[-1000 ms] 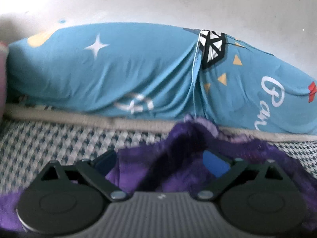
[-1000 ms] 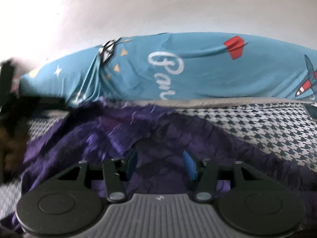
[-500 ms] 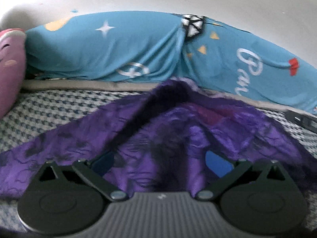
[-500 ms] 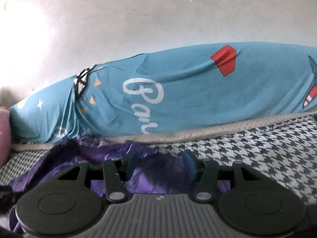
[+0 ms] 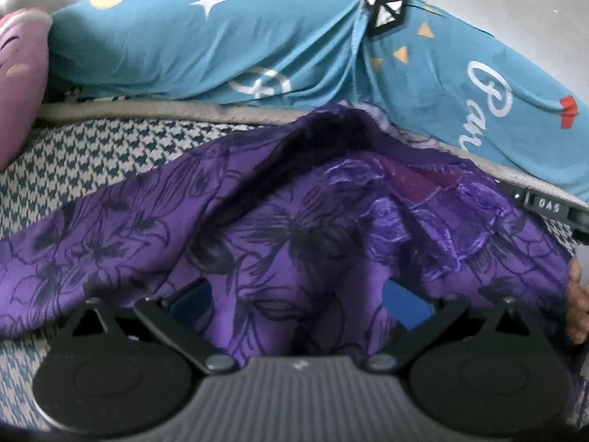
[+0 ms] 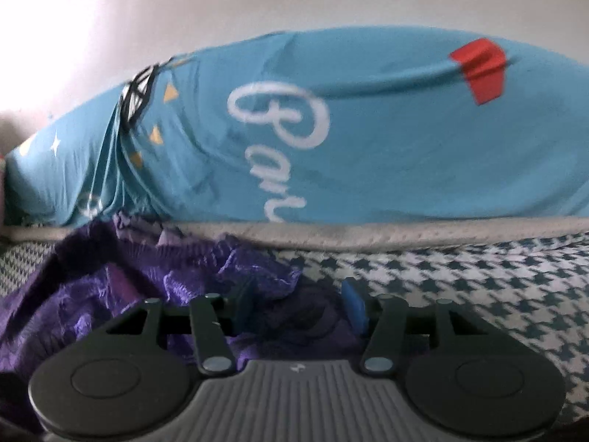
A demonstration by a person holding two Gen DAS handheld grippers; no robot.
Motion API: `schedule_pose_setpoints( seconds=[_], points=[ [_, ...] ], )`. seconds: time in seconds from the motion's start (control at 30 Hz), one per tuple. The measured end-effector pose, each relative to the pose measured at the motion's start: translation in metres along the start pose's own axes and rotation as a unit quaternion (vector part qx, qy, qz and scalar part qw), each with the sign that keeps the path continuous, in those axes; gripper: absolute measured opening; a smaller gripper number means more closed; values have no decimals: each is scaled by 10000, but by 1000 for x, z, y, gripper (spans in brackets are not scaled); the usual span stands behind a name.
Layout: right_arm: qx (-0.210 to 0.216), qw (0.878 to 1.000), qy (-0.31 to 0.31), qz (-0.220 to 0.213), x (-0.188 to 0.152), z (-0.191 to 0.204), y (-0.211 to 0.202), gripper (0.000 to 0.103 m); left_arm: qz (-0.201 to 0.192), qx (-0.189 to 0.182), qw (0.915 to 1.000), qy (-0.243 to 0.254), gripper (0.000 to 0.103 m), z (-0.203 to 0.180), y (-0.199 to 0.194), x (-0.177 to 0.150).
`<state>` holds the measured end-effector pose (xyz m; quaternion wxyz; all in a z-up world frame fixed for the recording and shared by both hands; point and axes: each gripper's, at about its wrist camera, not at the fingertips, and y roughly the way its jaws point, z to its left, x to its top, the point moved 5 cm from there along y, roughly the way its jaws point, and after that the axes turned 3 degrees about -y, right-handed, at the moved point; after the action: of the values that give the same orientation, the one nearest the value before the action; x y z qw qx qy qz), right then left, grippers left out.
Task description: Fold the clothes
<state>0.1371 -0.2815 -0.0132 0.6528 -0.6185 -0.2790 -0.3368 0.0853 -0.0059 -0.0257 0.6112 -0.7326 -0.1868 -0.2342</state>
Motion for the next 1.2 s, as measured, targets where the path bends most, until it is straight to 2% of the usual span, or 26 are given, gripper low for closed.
schedule_pose_setpoints(
  seconds=[0.13,0.23,0.3,0.37,0.43,0.5,0.57,0.63,0.77,0.8,0.87,0.93,1.0,1.2],
  points=[
    [-108,9990,-429,20,-4,14,9,51,24,31,10000,-29,103,2,2,-1],
    [-89,9974,-715,22,-5,21,12,35,58,69,10000,10,103,1,5,-1],
    [-66,9964,-845,15,-5,24,12,18,63,80,9999,-6,103,1,5,-1],
    [-114,9962,-866,-62,-4,24,10,10,64,115,9999,-15,103,1,7,-1],
    [-199,9959,-868,-168,-2,24,7,8,98,184,9998,-8,103,2,9,-1],
    [-701,9936,-622,-636,9,15,-3,7,113,234,9996,-50,103,5,10,-1],
    [-995,9889,-238,-1078,21,5,-16,7,113,245,9996,-101,103,8,10,-1],
    [-1225,9855,-246,-1144,23,5,-16,7,168,278,9994,-142,103,9,12,-1],
    [-1209,9908,16,-608,13,3,5,8,340,241,9988,-258,103,11,17,-2],
    [-1199,9911,148,-552,12,0,6,14,327,252,9988,-267,103,11,17,-2],
    [-1144,9905,400,-644,18,-4,-4,27,264,290,9989,-270,103,13,15,0],
    [-1015,9903,520,-794,27,-8,-21,28,209,321,9989,-271,103,15,13,2],
    [-882,9917,547,-760,33,-10,-35,28,156,303,9991,-267,103,14,10,4],
    [-912,9927,526,-595,27,-22,-80,31,85,219,9997,-68,103,3,1,2]
  ],
)
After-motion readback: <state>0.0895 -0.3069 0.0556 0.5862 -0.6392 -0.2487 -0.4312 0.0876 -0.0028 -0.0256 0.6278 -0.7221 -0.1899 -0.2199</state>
